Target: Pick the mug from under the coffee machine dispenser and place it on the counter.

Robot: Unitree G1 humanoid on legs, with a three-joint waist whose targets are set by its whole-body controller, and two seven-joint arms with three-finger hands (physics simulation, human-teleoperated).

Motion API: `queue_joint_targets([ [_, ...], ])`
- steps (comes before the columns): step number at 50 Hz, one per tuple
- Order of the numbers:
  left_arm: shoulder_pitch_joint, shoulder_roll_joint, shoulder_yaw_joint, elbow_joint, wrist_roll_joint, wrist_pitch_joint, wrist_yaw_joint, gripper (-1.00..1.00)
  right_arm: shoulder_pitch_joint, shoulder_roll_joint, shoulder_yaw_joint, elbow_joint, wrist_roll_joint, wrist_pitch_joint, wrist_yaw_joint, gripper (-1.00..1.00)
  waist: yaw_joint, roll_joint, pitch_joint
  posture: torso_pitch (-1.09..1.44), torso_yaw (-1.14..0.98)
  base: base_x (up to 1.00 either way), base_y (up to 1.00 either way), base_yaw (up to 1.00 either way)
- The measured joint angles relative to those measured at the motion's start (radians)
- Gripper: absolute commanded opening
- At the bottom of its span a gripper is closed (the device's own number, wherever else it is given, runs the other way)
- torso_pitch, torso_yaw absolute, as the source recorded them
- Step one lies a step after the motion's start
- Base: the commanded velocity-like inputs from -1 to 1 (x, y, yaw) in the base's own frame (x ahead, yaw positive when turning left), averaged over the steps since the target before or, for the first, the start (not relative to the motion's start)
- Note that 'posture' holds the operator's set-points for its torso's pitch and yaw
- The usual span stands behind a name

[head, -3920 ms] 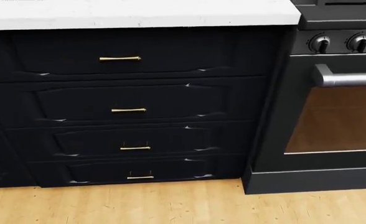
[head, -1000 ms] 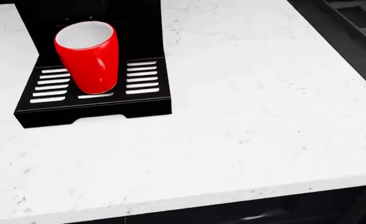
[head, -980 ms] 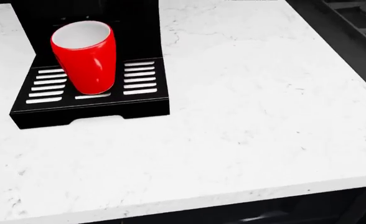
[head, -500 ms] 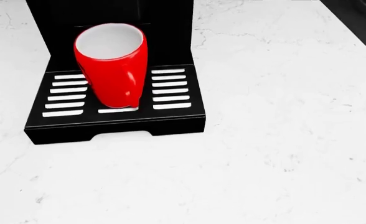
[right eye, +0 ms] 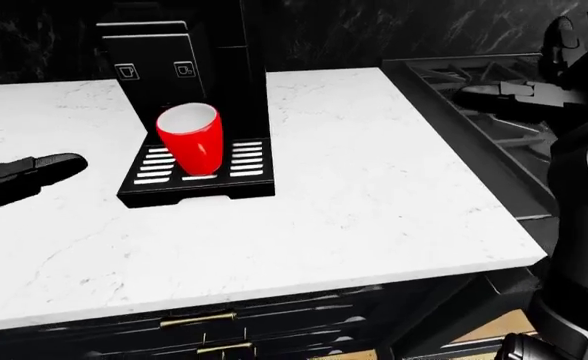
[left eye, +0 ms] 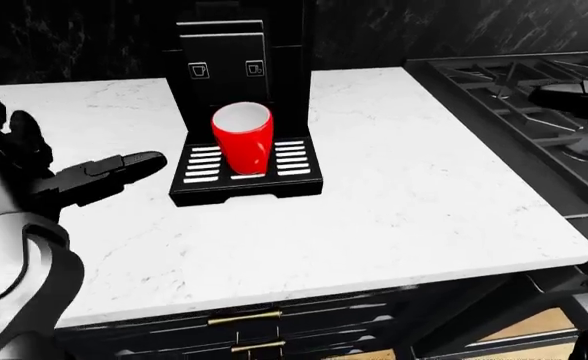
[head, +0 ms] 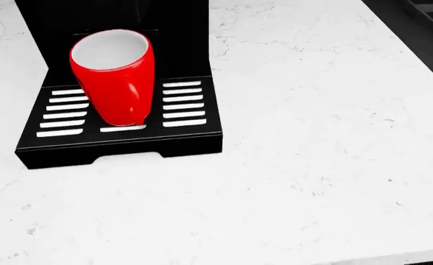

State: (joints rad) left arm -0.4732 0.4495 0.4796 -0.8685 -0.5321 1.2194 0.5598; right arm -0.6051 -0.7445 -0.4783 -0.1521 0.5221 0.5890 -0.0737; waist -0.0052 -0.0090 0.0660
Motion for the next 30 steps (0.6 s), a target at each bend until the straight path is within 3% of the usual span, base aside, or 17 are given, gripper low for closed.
queue_joint_targets([
  [6,0.028,-0.086,-0.058,-0.050,0.102,0.041,0.026,1.00,0.001,0.001,-0.001,0.005,-0.006,-0.002,0.001,1.00,0.001,-0.005,-0.003,0.00,0.00,0.00,0.00,0.00],
  [13,0.033,-0.204,-0.174,-0.121,0.244,0.107,0.030,1.00,-0.001,-0.009,-0.006,0.009,-0.007,-0.002,-0.001,1.00,0.005,-0.016,-0.007,0.00,0.00,0.00,0.00,0.00],
  [19,0.029,-0.300,-0.242,-0.159,0.357,0.148,0.021,1.00,0.002,-0.006,-0.004,0.008,-0.010,-0.004,-0.004,1.00,0.007,-0.023,-0.011,0.00,0.00,0.00,0.00,0.00],
  [30,-0.032,-0.398,-0.377,-0.134,0.502,0.174,0.025,1.00,-0.004,-0.009,-0.002,0.015,-0.009,0.001,-0.006,1.00,0.012,-0.036,-0.012,0.00,0.00,0.00,0.00,0.00],
])
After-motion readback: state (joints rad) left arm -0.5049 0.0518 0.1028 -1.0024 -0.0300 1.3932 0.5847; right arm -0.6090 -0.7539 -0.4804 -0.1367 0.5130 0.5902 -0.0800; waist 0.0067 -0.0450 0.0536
